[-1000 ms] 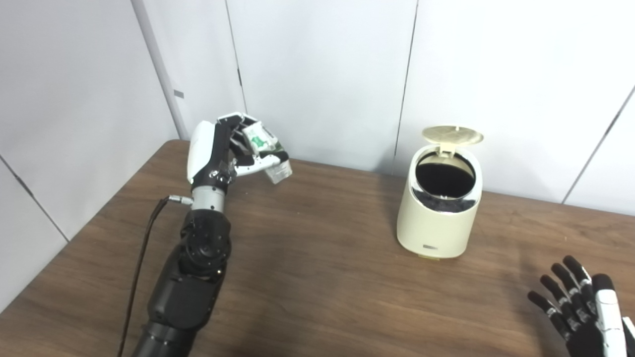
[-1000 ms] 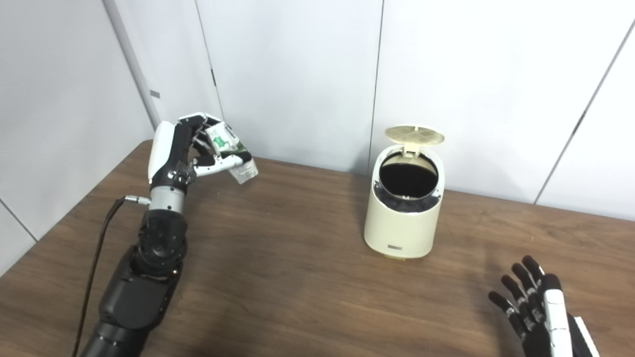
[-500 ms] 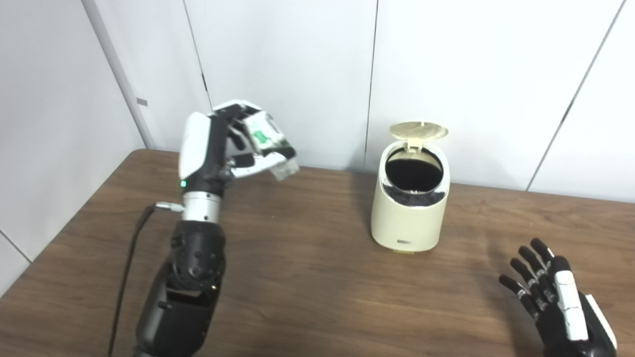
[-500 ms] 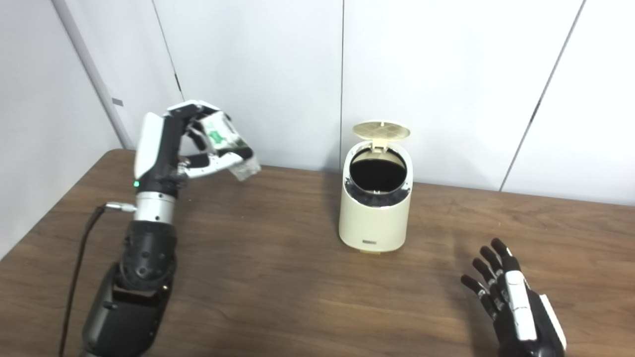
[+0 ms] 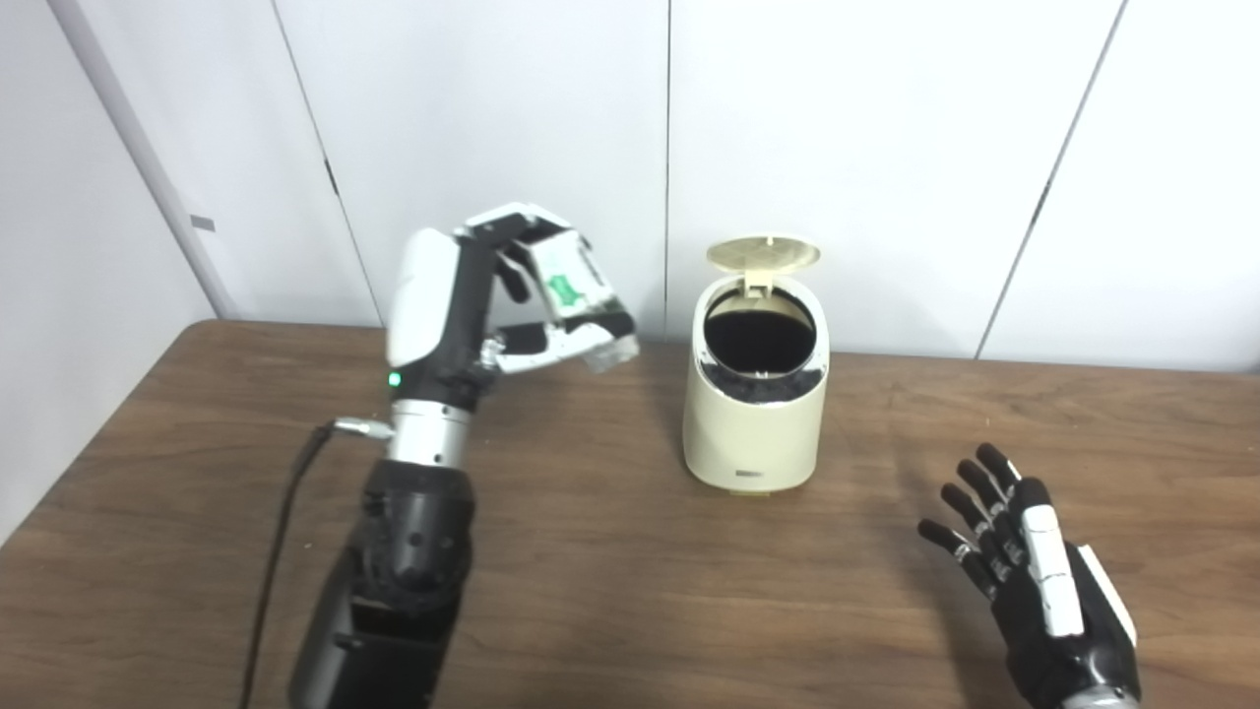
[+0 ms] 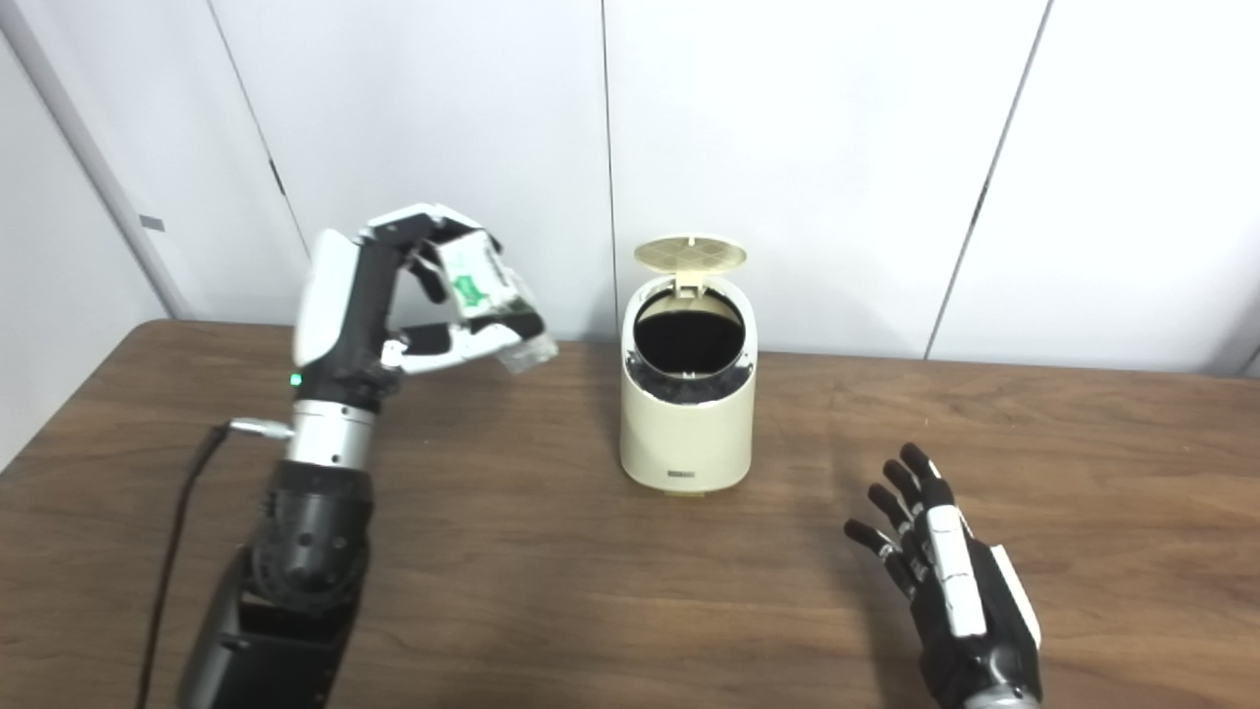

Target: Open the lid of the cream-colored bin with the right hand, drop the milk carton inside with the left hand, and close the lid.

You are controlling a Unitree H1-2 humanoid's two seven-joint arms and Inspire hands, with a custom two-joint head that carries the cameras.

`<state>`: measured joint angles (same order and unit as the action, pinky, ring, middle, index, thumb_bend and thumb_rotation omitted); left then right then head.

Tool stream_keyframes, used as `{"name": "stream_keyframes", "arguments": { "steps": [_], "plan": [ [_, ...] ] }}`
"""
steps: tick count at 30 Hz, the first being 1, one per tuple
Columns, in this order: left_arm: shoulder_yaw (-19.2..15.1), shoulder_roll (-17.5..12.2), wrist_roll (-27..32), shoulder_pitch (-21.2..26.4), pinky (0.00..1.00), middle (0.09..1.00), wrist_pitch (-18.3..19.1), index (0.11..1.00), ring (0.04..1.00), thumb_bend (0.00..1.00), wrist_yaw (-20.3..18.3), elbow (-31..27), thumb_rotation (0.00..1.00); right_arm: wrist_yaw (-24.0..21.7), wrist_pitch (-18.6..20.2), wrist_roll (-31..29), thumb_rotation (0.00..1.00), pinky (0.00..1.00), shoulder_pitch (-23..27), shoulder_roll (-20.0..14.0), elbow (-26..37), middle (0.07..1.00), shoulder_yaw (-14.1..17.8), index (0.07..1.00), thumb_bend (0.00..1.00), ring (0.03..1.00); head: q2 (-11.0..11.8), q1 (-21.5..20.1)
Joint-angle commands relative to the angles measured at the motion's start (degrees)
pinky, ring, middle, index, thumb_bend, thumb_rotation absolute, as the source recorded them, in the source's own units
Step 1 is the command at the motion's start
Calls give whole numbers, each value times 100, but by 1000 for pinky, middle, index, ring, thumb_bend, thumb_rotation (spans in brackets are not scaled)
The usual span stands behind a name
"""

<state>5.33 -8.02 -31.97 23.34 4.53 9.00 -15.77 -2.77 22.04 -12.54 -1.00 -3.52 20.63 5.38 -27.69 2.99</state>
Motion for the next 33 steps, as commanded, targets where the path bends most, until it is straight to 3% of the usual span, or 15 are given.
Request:
{"name": "stream_keyframes", "arguments": {
  "steps": [1, 18, 23, 33],
  "plan": [
    [17, 35, -144, 382, 313, 519, -346, 490, 416, 473, 185, -37, 0, 17, -307, 26, 840, 798, 103, 52, 120, 950, -13, 950, 520, 930, -1, 5],
    [129, 564, -88, 768, 325, 531, -1570, 475, 439, 473, 610, 1267, 0, 75, -428, 208, 844, 843, 111, 175, 64, 951, -162, 953, 573, 932, 67, -172],
    [164, 625, -82, 904, 371, 515, -1962, 470, 437, 477, 787, 1744, 0, 93, -426, 276, 862, 823, 112, 198, 89, 940, -212, 944, 576, 925, 62, -201],
    [237, 709, -209, 1314, 359, 519, -2801, 489, 425, 476, 1300, 2793, 0, 116, -352, 295, 848, 808, 113, 299, 124, 945, -272, 949, 574, 928, 61, -276]
  ]
}}
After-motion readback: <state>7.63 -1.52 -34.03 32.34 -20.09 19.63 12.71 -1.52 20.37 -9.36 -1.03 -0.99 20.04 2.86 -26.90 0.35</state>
